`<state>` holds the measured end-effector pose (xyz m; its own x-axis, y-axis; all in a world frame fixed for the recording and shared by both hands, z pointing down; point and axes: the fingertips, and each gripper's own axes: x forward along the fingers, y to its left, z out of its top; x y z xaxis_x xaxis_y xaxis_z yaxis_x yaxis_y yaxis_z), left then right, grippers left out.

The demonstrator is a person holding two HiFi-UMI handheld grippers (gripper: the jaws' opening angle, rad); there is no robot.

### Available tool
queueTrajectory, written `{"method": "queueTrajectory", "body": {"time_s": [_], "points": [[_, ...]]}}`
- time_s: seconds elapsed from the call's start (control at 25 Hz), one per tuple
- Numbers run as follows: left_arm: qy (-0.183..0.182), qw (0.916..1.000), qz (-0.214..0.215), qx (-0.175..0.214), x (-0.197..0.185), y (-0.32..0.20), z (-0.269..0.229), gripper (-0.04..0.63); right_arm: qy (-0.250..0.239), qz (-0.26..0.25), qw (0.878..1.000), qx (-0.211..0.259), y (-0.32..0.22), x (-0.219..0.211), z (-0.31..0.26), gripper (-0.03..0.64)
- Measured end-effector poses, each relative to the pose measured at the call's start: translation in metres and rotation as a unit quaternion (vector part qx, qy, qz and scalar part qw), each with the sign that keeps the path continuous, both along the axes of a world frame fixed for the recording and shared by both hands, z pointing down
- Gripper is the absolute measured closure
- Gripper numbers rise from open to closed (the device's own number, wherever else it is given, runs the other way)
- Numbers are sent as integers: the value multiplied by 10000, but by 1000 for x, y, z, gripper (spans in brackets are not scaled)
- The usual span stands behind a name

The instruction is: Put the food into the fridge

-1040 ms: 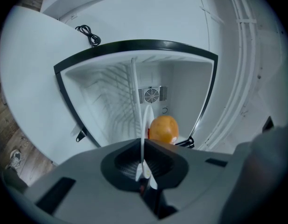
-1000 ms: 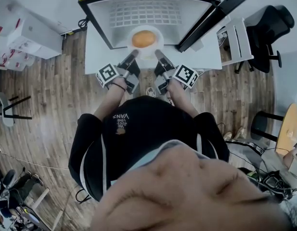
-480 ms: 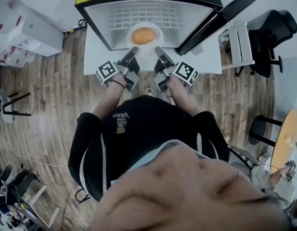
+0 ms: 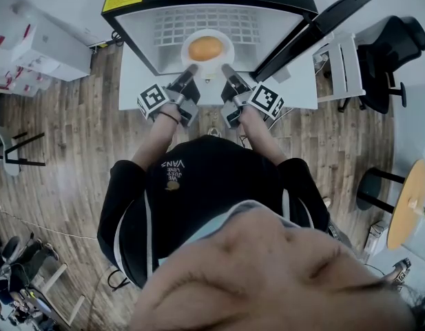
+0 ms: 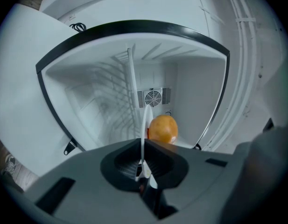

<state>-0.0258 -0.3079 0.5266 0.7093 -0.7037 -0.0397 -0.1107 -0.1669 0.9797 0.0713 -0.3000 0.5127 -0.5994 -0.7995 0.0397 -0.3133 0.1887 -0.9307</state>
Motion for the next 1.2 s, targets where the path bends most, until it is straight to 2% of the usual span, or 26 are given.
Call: {"method": "queueTrajectory", "body": {"time_s": [0.24,1.2], "points": [[-22,10000,32,10,2,-8,-1,568,-56,23,10000,-10,-8,2,1,594],[356,9993,-141,-55,3,-30,-5,568,-221,92,9997,-106,-35,6,-1,592]]}}
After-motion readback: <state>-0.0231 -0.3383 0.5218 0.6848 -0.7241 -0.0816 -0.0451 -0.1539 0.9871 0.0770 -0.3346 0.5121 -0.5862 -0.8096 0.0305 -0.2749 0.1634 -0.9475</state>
